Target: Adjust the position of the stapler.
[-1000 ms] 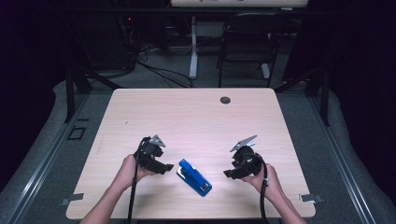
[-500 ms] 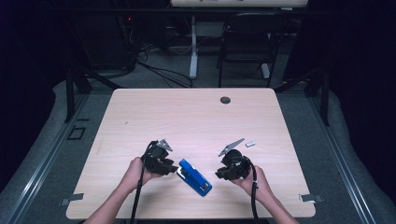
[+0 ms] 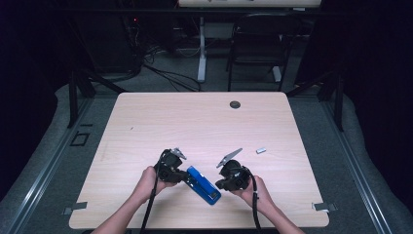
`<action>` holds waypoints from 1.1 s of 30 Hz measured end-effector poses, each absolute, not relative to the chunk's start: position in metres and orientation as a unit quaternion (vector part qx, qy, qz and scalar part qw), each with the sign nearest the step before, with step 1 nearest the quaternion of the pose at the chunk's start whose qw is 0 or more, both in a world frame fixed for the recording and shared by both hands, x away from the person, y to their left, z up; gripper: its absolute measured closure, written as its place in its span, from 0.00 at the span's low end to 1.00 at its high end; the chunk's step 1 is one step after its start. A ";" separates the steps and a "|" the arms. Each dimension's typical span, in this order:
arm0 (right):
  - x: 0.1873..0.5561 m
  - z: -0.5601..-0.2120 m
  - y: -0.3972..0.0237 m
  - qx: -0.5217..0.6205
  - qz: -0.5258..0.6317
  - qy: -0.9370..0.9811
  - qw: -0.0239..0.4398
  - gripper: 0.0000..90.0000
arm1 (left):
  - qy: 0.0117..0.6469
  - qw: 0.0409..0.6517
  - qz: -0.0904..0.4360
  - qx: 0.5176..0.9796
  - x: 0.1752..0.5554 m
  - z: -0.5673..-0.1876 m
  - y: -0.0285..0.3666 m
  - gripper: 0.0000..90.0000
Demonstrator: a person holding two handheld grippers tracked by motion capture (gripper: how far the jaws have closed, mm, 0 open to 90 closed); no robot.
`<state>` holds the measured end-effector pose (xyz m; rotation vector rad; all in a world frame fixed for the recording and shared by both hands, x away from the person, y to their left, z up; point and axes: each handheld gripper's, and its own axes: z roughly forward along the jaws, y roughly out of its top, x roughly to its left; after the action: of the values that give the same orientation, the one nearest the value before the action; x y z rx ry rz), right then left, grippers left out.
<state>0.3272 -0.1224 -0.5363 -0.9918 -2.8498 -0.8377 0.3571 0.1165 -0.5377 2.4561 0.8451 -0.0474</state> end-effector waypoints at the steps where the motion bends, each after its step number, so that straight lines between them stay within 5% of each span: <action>1: 0.327 -0.537 -0.121 -0.316 -0.266 -0.911 0.006 1.00 | 0.313 0.269 -0.018 0.911 0.357 -0.538 0.116 0.92; 33: 0.323 -0.545 -0.115 -0.329 -0.269 -0.905 0.009 1.00 | 0.333 0.285 -0.009 0.899 0.365 -0.545 0.107 0.92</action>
<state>0.3229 -0.1151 -0.5447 -1.0269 -2.8276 -0.8413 0.3649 0.1071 -0.5451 2.4040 0.8915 -0.0233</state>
